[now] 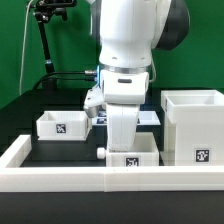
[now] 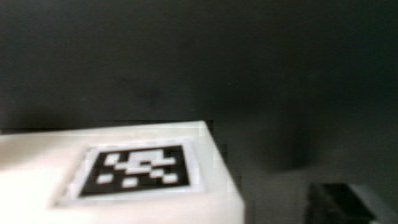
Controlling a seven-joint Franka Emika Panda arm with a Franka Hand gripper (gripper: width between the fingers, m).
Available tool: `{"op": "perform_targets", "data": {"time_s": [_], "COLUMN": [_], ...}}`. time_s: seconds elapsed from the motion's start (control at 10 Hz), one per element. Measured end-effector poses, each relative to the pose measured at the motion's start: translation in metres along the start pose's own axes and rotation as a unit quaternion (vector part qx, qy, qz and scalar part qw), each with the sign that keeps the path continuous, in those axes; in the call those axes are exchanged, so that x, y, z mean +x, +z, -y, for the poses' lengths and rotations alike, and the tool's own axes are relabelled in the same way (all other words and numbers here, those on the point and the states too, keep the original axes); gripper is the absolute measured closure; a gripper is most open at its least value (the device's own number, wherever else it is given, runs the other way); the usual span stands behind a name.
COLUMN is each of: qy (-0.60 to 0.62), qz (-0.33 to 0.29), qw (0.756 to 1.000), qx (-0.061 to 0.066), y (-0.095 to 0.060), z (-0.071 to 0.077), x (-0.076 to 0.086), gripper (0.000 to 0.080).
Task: Assemble drawer
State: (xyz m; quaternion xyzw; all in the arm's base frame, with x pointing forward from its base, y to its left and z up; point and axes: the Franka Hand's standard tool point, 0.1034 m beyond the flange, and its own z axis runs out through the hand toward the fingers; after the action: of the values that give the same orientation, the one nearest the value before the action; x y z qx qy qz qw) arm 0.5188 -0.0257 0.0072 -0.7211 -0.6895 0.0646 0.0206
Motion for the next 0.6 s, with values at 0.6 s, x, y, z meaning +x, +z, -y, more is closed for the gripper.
{"op": "perform_targets", "data": {"time_s": [0.6], "qy": [0.001], "qz": [-0.001], "qw": [1.0], "qx": [-0.007], "y": [-0.0024], "z": [-0.0032], "x": [-0.0002], "gripper": [0.0748]}}
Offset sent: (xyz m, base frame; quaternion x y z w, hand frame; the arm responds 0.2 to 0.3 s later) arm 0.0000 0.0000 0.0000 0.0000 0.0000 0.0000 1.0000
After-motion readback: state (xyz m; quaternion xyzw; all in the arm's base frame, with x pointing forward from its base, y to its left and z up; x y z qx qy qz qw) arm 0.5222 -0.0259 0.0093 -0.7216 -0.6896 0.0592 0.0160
